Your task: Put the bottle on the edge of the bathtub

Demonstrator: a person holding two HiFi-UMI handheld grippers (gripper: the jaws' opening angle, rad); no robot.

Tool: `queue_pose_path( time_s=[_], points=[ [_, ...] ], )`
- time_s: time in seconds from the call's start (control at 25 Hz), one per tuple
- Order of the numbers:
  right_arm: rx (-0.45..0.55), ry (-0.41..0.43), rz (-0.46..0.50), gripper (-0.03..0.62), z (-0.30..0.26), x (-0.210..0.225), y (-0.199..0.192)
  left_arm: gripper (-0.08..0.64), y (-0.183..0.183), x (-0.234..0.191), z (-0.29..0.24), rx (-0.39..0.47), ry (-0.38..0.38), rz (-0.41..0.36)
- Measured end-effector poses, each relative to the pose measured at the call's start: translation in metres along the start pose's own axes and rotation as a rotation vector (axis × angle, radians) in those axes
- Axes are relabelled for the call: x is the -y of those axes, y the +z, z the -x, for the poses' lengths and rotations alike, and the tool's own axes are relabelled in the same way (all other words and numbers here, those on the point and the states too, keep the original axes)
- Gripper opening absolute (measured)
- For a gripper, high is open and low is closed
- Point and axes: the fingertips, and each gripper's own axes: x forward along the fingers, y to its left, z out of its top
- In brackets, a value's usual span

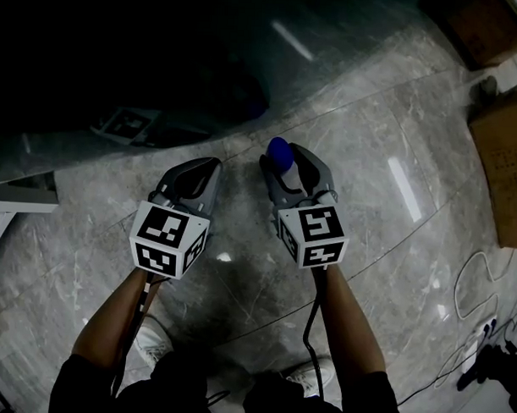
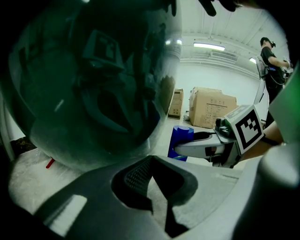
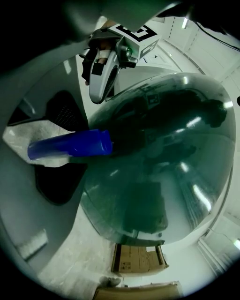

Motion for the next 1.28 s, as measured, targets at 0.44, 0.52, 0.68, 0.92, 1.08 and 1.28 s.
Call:
queue_pose_path(
  time_s=[0.44, 0.52, 0.68, 0.92, 1.08, 1.28],
  points=[
    [0.006, -0.007, 0.021, 0.249, 0.011, -0.004, 0.005, 0.000, 0.005, 0.007, 0.003, 0.015, -0.013, -0.001],
    [0.004, -0.011, 0.022, 0.250, 0.015, -0.004, 0.004, 0.000, 0.006, 0.009, 0.004, 0.018, -0.013, 0.003],
    [0.007, -0.019, 0.008, 0.249, 0.025, -0.004, 0.002, 0.000, 0.005, 0.010, 0.006, 0.019, -0.016, 0.010],
    [-0.006, -0.036, -0.014, 0.238, 0.039, -0.002, -0.006, 0.000, 0.007, 0.015, 0.009, 0.024, -0.023, 0.014],
    [-0.007, -0.043, -0.010, 0.225, 0.048, -0.003, -0.006, 0.000, 0.008, 0.019, 0.011, 0.024, -0.031, 0.025],
    [0.004, -0.054, -0.002, 0.192, 0.058, -0.003, 0.000, 0.000, 0.012, 0.026, 0.014, 0.032, -0.043, 0.006]
  ],
)
